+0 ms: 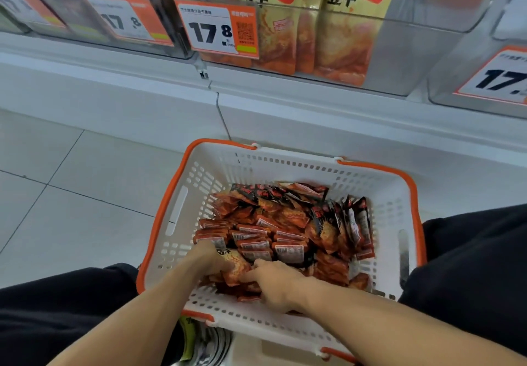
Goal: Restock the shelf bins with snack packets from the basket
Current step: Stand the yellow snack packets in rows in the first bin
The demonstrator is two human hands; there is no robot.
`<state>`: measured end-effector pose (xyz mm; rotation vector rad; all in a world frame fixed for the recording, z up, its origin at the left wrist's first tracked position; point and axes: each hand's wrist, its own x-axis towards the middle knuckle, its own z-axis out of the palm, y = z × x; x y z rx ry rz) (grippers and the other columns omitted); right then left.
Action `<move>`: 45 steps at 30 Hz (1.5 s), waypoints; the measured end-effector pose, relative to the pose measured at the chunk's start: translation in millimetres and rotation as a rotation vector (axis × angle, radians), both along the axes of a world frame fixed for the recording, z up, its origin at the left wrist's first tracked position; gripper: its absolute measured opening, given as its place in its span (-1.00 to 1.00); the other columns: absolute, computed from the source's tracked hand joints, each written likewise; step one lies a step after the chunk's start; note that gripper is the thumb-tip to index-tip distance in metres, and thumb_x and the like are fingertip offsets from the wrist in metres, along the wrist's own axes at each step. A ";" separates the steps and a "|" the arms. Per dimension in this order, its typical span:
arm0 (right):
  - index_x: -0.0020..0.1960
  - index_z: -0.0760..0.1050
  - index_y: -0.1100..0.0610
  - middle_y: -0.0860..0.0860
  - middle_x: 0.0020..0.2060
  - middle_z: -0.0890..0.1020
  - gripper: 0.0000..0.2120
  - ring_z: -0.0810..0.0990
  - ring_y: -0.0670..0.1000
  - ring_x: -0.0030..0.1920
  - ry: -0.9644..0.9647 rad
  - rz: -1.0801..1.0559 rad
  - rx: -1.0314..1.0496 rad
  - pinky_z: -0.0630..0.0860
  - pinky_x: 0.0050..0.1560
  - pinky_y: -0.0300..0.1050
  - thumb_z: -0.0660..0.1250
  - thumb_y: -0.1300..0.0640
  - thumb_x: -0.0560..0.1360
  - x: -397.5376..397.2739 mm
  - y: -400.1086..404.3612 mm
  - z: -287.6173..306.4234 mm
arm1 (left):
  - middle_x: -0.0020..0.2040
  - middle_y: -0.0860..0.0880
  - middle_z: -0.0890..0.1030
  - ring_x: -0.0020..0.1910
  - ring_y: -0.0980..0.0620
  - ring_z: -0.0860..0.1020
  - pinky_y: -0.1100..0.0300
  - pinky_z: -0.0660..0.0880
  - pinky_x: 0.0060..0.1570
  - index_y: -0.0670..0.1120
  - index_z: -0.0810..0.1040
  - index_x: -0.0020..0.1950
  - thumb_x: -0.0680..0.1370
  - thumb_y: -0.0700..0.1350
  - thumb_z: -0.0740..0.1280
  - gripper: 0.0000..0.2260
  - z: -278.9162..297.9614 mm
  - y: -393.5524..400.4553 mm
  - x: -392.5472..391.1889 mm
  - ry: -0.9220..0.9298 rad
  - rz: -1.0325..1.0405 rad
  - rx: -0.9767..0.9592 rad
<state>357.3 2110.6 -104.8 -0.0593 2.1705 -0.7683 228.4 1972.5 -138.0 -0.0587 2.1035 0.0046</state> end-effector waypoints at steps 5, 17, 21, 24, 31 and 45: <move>0.47 0.41 -0.06 0.05 0.30 0.57 -0.36 0.52 0.14 0.30 0.016 -0.122 -0.098 0.48 0.20 -0.10 0.31 0.36 0.45 5.8 4.9 4.9 | -0.19 -0.22 0.65 -0.33 -0.08 0.67 0.19 0.52 -0.51 -0.31 0.47 0.01 0.44 -0.22 0.54 -0.69 18.0 16.2 10.4 0.011 0.218 0.083; 0.21 0.62 0.08 0.03 0.05 0.68 -0.69 0.62 0.10 0.04 0.174 -0.233 0.021 0.57 0.02 -0.08 0.41 0.09 0.48 -28.2 55.8 71.1 | -0.11 -0.08 0.69 -0.09 -0.09 0.67 -0.07 0.65 -0.06 -0.03 0.56 0.02 0.21 -0.28 0.51 -0.58 92.4 55.4 -8.1 0.206 -0.010 0.570; 0.21 0.60 0.21 0.17 0.12 0.65 -0.67 0.61 0.20 0.09 0.217 -0.347 0.137 0.58 0.11 0.07 0.32 0.01 0.57 -39.8 80.6 89.8 | -0.13 -0.13 0.68 -0.15 -0.08 0.62 0.07 0.57 -0.18 -0.18 0.65 -0.07 0.44 -0.33 0.40 -0.89 110.7 74.1 -10.1 0.370 -0.281 0.470; 0.23 0.57 0.29 0.27 0.17 0.61 -0.64 0.59 0.27 0.15 0.195 -0.347 0.155 0.54 0.18 0.18 0.31 0.03 0.60 -44.7 92.1 107.0 | -0.22 -0.16 0.68 -0.18 -0.09 0.64 0.04 0.59 -0.17 -0.22 0.67 -0.21 0.44 -0.34 0.36 -0.89 109.1 76.6 -16.9 0.459 -0.387 0.417; 0.27 0.53 0.26 0.18 0.25 0.60 -0.59 0.57 0.22 0.21 0.204 -0.298 0.176 0.53 0.19 0.07 0.35 -0.02 0.58 -52.0 113.4 147.2 | -0.11 -0.07 0.71 -0.10 -0.01 0.65 0.22 0.51 -0.17 -0.14 0.72 -0.11 0.50 -0.24 0.38 -0.89 144.6 101.4 -42.6 0.590 -0.589 0.418; -0.01 0.57 0.09 -0.02 -0.10 0.73 -0.83 0.70 -0.02 -0.10 0.607 -0.707 -0.228 0.63 -0.05 0.03 0.52 0.16 0.46 -68.0 175.7 238.0 | -0.11 -0.12 0.72 -0.27 0.06 0.60 0.23 0.47 -0.22 -0.14 0.61 0.07 0.57 -0.23 0.38 -0.90 258.6 134.0 -55.4 0.143 -0.076 1.221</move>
